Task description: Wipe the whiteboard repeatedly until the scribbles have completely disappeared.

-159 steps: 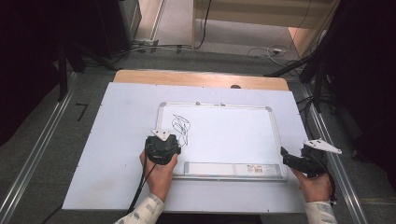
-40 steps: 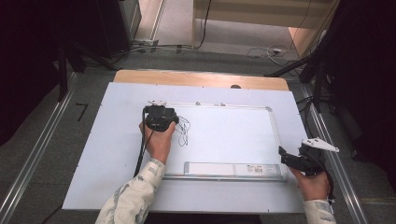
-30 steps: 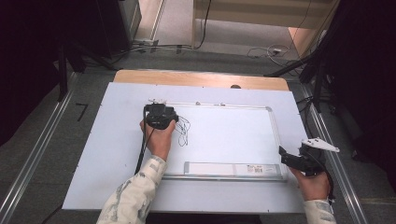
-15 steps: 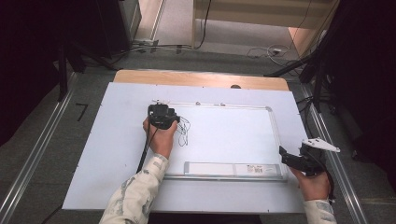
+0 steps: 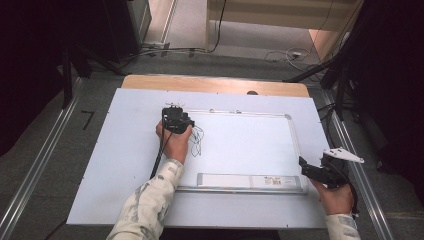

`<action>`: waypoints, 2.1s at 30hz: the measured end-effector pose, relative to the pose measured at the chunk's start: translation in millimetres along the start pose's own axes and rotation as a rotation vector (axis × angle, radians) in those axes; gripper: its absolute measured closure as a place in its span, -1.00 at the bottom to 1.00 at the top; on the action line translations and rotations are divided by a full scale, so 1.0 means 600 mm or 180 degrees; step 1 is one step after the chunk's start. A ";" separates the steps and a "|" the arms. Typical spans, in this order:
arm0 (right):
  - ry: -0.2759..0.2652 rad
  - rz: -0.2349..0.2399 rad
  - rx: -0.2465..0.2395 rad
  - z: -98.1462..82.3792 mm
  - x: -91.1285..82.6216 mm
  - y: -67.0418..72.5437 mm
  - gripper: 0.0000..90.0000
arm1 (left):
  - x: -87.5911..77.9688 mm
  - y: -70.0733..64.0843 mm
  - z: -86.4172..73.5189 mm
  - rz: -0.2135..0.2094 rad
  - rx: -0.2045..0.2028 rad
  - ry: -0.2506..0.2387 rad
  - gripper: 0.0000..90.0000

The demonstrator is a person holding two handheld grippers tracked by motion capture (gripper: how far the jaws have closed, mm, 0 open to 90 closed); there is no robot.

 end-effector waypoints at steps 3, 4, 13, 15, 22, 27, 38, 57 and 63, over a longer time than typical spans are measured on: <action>0.0004 0.0004 0.0001 0.000 0.001 0.000 -0.70 | 0.001 -0.023 0.002 -0.0057 0.0058 0.0011 -0.10; 0.0005 -0.0004 0.0007 0.000 0.001 -0.001 -0.70 | 0.001 -0.029 0.002 -0.0056 0.0076 0.0015 -0.10; 0.0001 0.0002 0.0020 0.000 0.000 -0.001 -0.70 | -0.004 -0.040 -0.003 -0.0089 0.0064 0.0062 -0.10; -0.0007 0.0010 0.0013 0.000 -0.001 -0.001 -0.70 | -0.003 -0.033 -0.001 -0.0087 0.0056 0.0056 -0.10; -0.0012 0.0000 0.0039 -0.002 -0.005 -0.006 -0.70 | 0.006 -0.008 0.006 0.0005 0.0003 0.0069 -0.11; -0.0004 -0.0007 0.0021 -0.001 -0.004 -0.002 -0.70 | 0.003 -0.025 0.004 -0.0052 0.0065 0.0072 -0.10; -0.0002 -0.0006 0.0021 -0.002 -0.004 -0.003 -0.70 | -0.005 -0.042 -0.004 -0.0095 0.0108 0.0088 -0.10; -0.0004 -0.0020 0.0025 -0.004 -0.006 -0.005 -0.70 | 0.001 -0.019 0.001 -0.0049 0.0080 0.0077 -0.10; -0.0009 -0.0014 0.0019 -0.003 -0.006 -0.005 -0.70 | -0.007 -0.043 -0.006 -0.0113 0.0160 0.0071 -0.10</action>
Point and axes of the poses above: each handheld gripper's, and its own axes: x roughly forward along the jaws, z roughly out of its top, y roughly to its left, the point moved 8 cm from there along x, roughly forward along the jaws, and after that the axes turned 5 degrees about x, right-handed, at the moved point
